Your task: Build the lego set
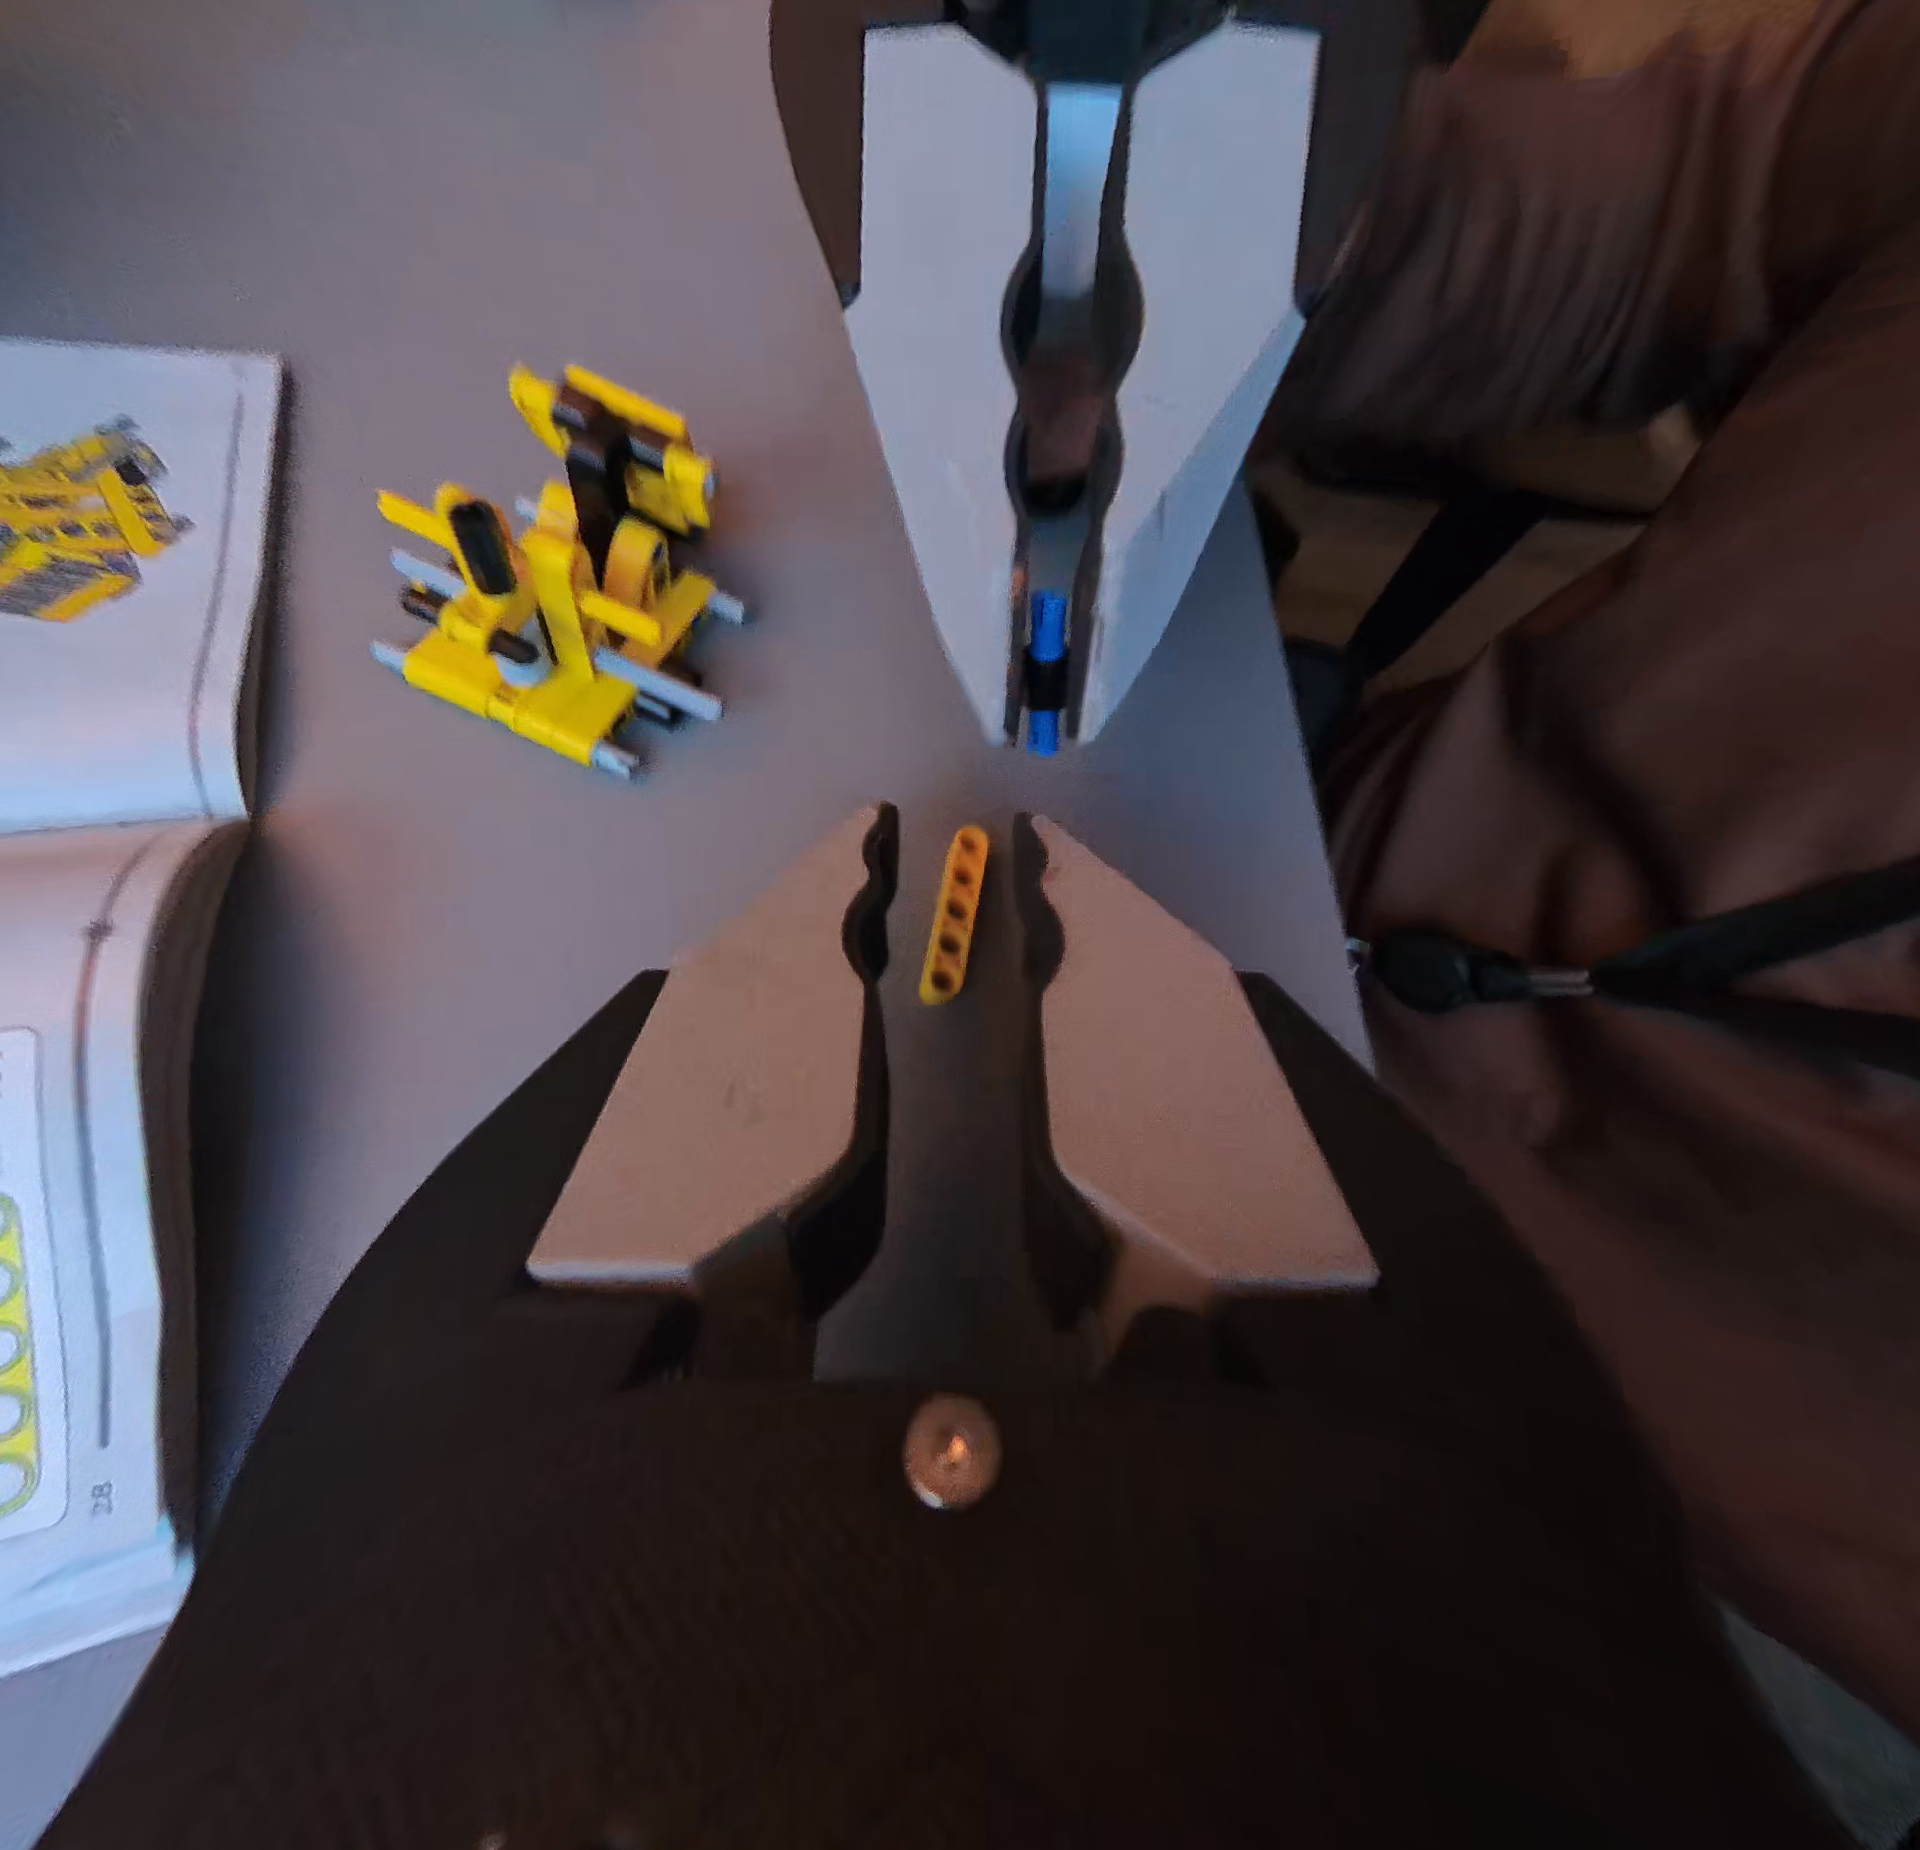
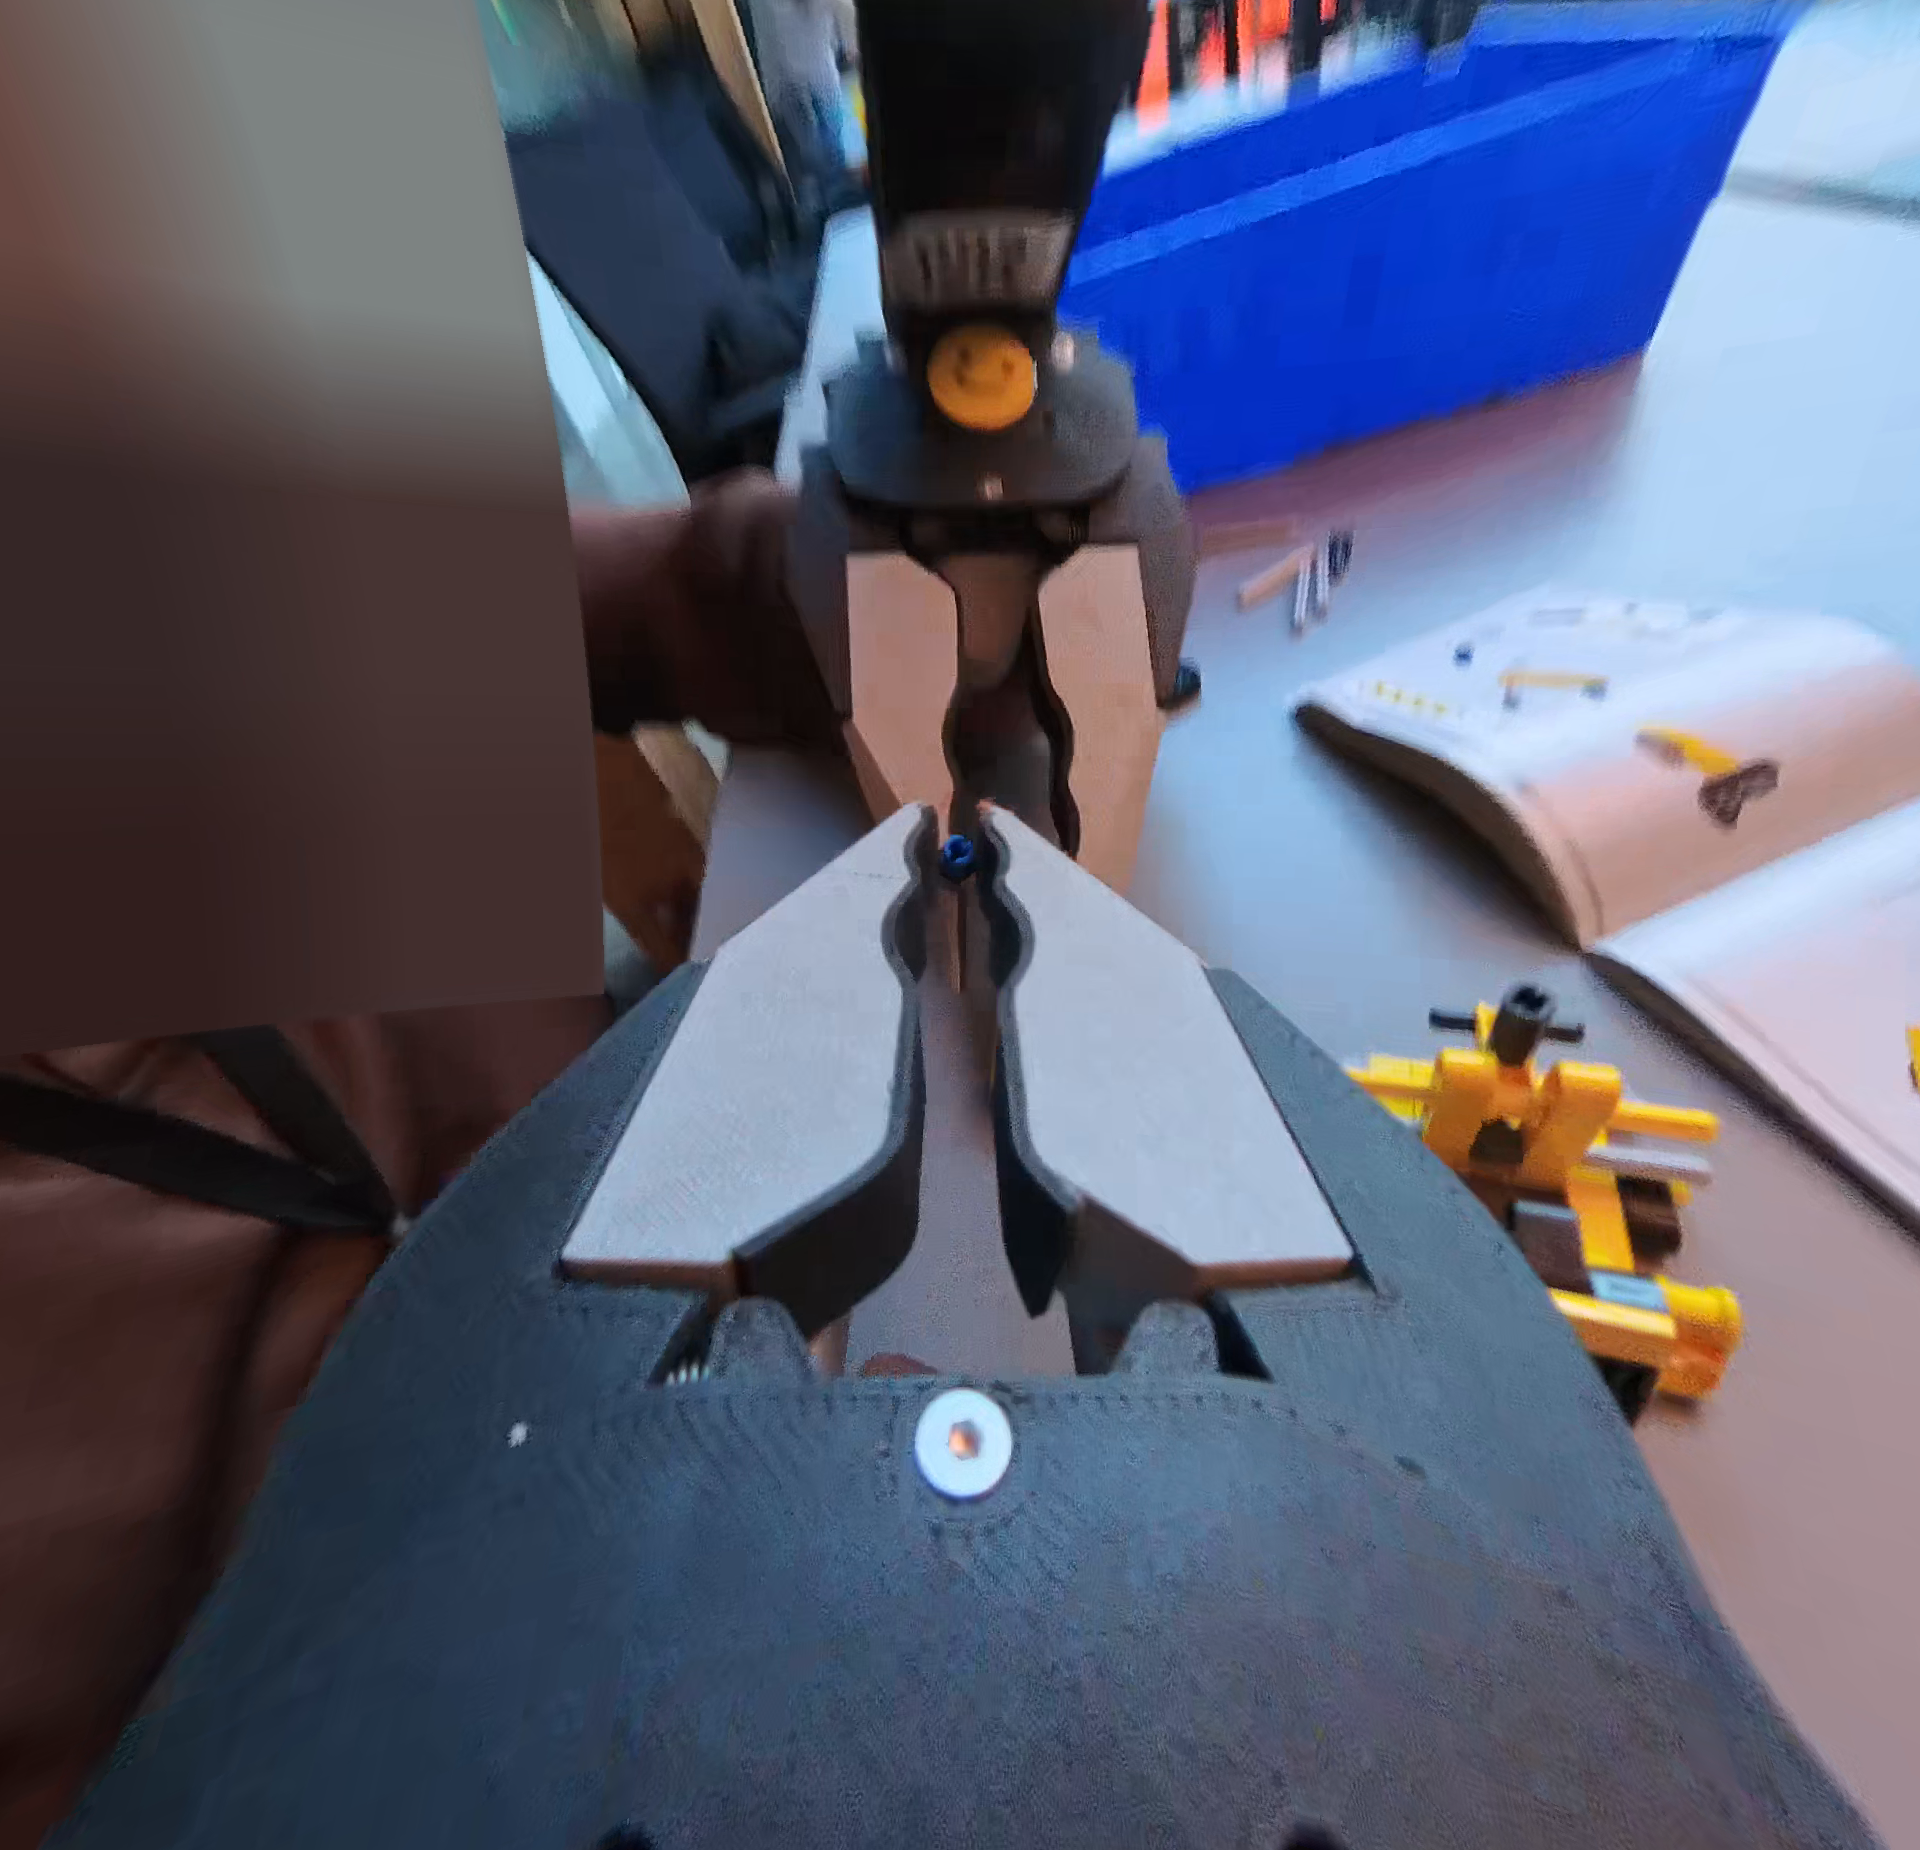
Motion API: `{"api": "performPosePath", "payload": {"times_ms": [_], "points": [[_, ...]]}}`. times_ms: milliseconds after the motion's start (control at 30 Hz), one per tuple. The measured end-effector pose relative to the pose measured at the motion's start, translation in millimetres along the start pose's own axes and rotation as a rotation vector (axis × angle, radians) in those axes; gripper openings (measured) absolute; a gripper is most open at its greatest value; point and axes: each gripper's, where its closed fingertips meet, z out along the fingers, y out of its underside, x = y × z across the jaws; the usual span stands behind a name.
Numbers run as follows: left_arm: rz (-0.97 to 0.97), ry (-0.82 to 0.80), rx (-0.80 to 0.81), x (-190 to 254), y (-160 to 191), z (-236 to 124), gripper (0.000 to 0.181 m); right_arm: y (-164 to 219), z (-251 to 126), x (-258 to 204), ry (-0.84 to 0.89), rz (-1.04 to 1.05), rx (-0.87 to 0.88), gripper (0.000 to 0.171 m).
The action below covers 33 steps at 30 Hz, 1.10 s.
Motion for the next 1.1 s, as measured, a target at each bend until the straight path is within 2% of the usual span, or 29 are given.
{"api": "performPosePath", "payload": {"times_ms": [33,167,333,567,667,967,1100], "points": [[-0.012,0.009,0.055,0.6,-9.1,-3.7,0.021,-11.0,-4.0,-0.9,-0.019,0.012,0.072,0.003],[-0.070,0.096,0.233,8.1,-35.7,-19.3,0.021,-33.9,-17.3,4.4,-0.039,0.068,0.239,0.003],[-0.133,0.172,0.387,11.1,-57.0,-36.1,0.017,-32.3,-15.3,3.3,-0.055,0.078,0.256,0.003],[-0.161,0.196,0.369,12.1,-53.8,-32.3,0.013,-34.2,-11.9,1.3,-0.065,0.075,0.278,0.003],[-0.149,0.209,0.374,15.0,-53.9,-32.9,0.002,-33.4,-9.6,1.4,-0.057,0.062,0.267,0.003],[-0.132,0.189,0.395,12.9,-55.8,-38.3,0.002,-26.8,-14.5,4.5,0.034,-0.051,0.144,0.005],[-0.145,0.196,0.412,12.4,-58.0,-40.1,0.002,-29.1,-17.5,3.0,0.052,-0.071,0.140,0.006]]}}
